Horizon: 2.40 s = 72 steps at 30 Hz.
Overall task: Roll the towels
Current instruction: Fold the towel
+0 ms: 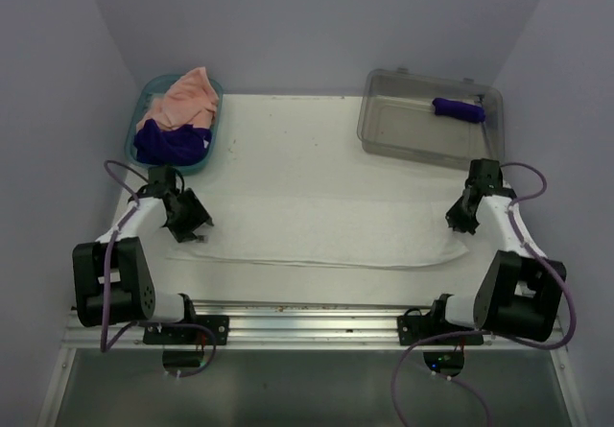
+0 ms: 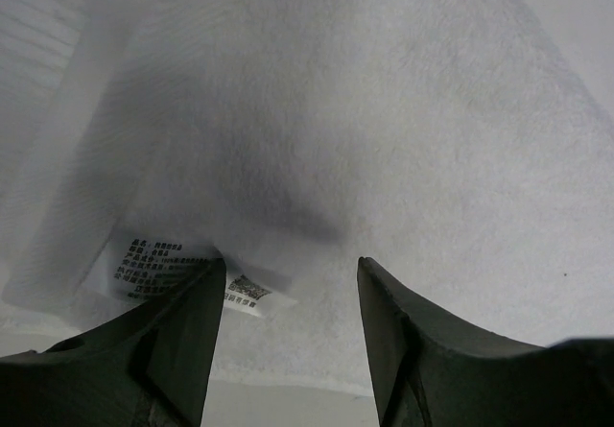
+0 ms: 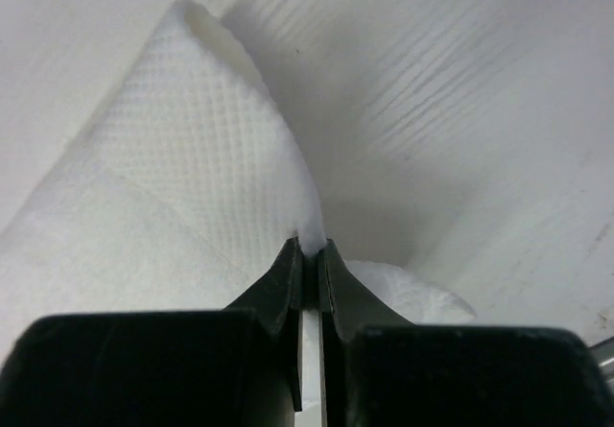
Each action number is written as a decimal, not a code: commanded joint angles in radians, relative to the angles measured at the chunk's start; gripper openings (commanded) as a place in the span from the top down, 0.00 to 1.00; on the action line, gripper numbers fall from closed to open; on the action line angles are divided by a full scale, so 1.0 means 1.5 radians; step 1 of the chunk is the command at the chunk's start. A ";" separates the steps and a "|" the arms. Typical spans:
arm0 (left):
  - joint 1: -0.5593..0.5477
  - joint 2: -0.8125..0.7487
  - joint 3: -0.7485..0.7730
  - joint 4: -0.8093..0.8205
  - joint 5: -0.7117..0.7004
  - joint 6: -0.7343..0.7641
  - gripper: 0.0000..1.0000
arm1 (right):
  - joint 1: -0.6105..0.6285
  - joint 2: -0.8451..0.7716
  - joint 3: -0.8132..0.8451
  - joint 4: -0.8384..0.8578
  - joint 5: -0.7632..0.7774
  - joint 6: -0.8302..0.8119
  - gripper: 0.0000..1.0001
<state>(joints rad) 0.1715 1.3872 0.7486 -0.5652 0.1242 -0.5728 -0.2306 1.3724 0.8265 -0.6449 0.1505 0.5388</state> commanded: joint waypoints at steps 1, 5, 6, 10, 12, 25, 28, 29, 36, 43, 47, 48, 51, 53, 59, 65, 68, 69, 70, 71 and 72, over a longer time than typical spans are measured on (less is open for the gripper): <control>-0.059 -0.015 -0.029 0.054 0.027 -0.037 0.39 | -0.008 -0.102 0.056 -0.054 0.078 0.026 1.00; -0.116 -0.011 -0.073 0.096 0.047 -0.074 0.40 | -0.008 -0.177 0.105 -0.061 0.071 0.031 1.00; -0.139 -0.006 -0.075 0.109 0.047 -0.089 0.40 | -0.007 -0.192 0.132 -0.066 0.055 0.025 1.00; -0.236 0.008 -0.082 0.146 0.050 -0.131 0.40 | 0.000 -0.208 0.209 -0.106 0.006 0.004 1.00; -0.269 0.020 -0.076 0.158 0.053 -0.153 0.41 | 0.015 -0.208 0.251 -0.114 -0.004 -0.002 1.00; -0.225 -0.098 0.060 -0.013 0.040 -0.055 0.38 | 0.391 -0.109 0.393 -0.151 0.100 0.039 1.00; -0.154 -0.100 0.072 -0.037 0.019 -0.012 0.40 | 0.455 -0.084 0.392 -0.134 0.115 0.054 1.00; -0.146 -0.092 0.072 -0.040 0.017 -0.005 0.42 | 0.468 -0.076 0.394 -0.133 0.120 0.057 1.00; -0.141 -0.113 0.010 -0.028 0.037 0.002 0.55 | 0.502 -0.053 0.381 -0.107 0.121 0.070 1.00; -0.141 -0.141 -0.049 -0.037 0.026 -0.013 0.47 | 0.503 -0.042 0.368 -0.094 0.119 0.070 1.00; -0.141 -0.132 -0.074 -0.024 0.045 -0.020 0.52 | 0.503 -0.032 0.368 -0.092 0.119 0.069 1.00; -0.141 -0.132 -0.076 -0.020 0.052 -0.020 0.53 | 0.502 -0.031 0.369 -0.092 0.119 0.068 1.00; -0.141 -0.127 -0.080 -0.015 0.064 -0.021 0.54 | 0.503 -0.030 0.370 -0.090 0.120 0.066 1.00; -0.142 -0.118 -0.081 -0.014 0.072 -0.020 0.54 | 0.503 -0.028 0.372 -0.087 0.121 0.066 1.00; -0.142 -0.108 -0.076 -0.004 0.089 -0.016 0.81 | 0.503 -0.027 0.376 -0.085 0.123 0.064 1.00; -0.142 -0.102 -0.044 -0.028 0.080 -0.015 1.00 | 0.503 -0.027 0.385 -0.085 0.110 0.053 1.00; -0.142 -0.135 -0.013 -0.096 0.069 -0.025 1.00 | 0.504 -0.024 0.393 -0.083 0.091 0.044 1.00; -0.142 -0.143 -0.007 -0.110 0.050 -0.026 1.00 | 0.506 -0.022 0.395 -0.082 0.087 0.040 1.00; -0.141 -0.149 0.000 -0.121 0.042 -0.028 1.00 | 0.509 -0.020 0.396 -0.079 0.082 0.039 1.00; -0.141 -0.149 0.003 -0.138 0.036 -0.028 0.93 | 0.511 -0.015 0.398 -0.075 0.076 0.038 1.00; -0.141 -0.147 0.005 -0.144 0.030 -0.029 0.65 | 0.513 -0.010 0.398 -0.072 0.061 0.037 1.00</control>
<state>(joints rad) -0.0406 1.1942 0.7074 -0.7017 0.2066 -0.6075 0.5251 1.3407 1.3796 -0.8116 0.2867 0.6113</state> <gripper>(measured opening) 0.225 0.045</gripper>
